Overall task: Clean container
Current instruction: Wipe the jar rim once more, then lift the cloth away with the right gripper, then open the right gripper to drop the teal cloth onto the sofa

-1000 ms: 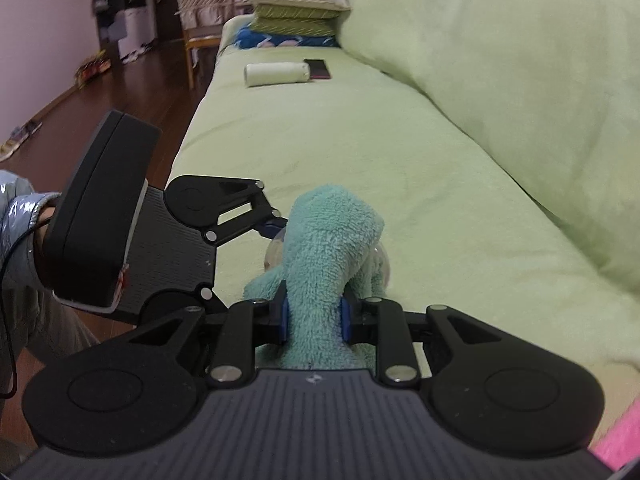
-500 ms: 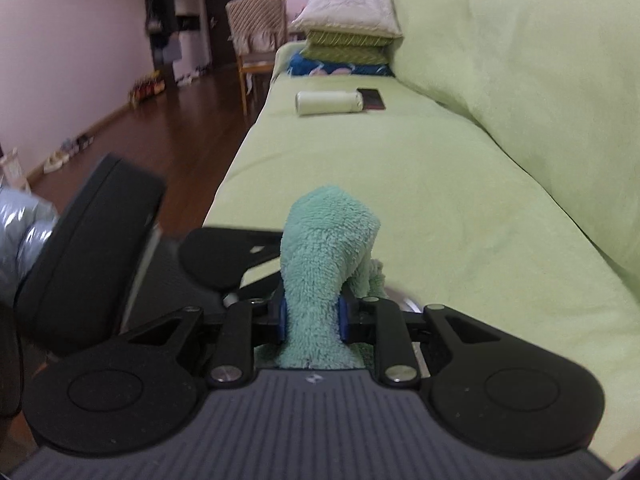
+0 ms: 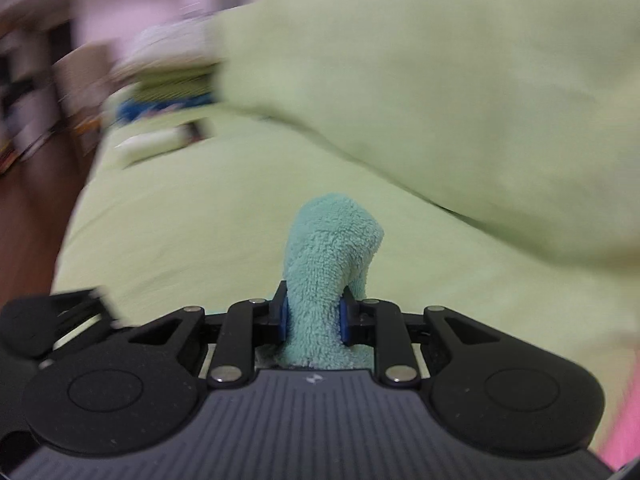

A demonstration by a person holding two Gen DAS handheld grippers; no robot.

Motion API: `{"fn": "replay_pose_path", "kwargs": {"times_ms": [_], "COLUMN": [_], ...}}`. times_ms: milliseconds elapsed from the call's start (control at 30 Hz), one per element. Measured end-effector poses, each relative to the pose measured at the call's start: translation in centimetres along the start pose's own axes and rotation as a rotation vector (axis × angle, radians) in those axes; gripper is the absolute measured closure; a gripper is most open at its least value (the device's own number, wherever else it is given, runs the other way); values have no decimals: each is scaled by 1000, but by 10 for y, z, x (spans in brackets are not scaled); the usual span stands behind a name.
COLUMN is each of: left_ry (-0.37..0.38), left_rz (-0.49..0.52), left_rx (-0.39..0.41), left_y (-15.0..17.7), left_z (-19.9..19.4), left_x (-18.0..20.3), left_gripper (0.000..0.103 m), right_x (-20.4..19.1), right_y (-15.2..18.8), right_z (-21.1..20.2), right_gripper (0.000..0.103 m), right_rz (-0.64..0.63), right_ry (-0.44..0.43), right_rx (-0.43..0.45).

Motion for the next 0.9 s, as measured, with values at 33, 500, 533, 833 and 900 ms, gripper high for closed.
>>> {"fn": "replay_pose_path", "kwargs": {"times_ms": [33, 500, 533, 833, 900], "left_ry": [-5, -38, -33, 5, -6], "left_rz": [0, -52, -60, -97, -91], "left_rx": [-8, -18, -17, -42, -61], "left_y": [0, 23, 23, 36, 44], "left_z": [0, -12, -8, -4, 4], "left_x": [-1, -5, -4, 1, 7], "left_gripper": [15, 14, 14, 6, 7], "right_x": [5, 15, 15, 1, -7], "right_y": [5, 88, 85, 62, 61], "right_z": [-8, -13, -18, -80, -73], "right_gripper": [83, 76, 74, 73, 73], "right_rz": [23, 279, 289, 349, 334], "right_ry": [37, 119, 120, 29, -24], "right_rx": [1, -116, -104, 201, 198]}}
Point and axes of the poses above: each gripper's, at about its wrist camera, not at the fingertips, and z roughly the way its jaws point, x to its right, y to its underside, the point moved 4 cm from there along z, roughly the way its jaws point, and after that the axes turned 10 degrees about -y, right-handed, at the moved point
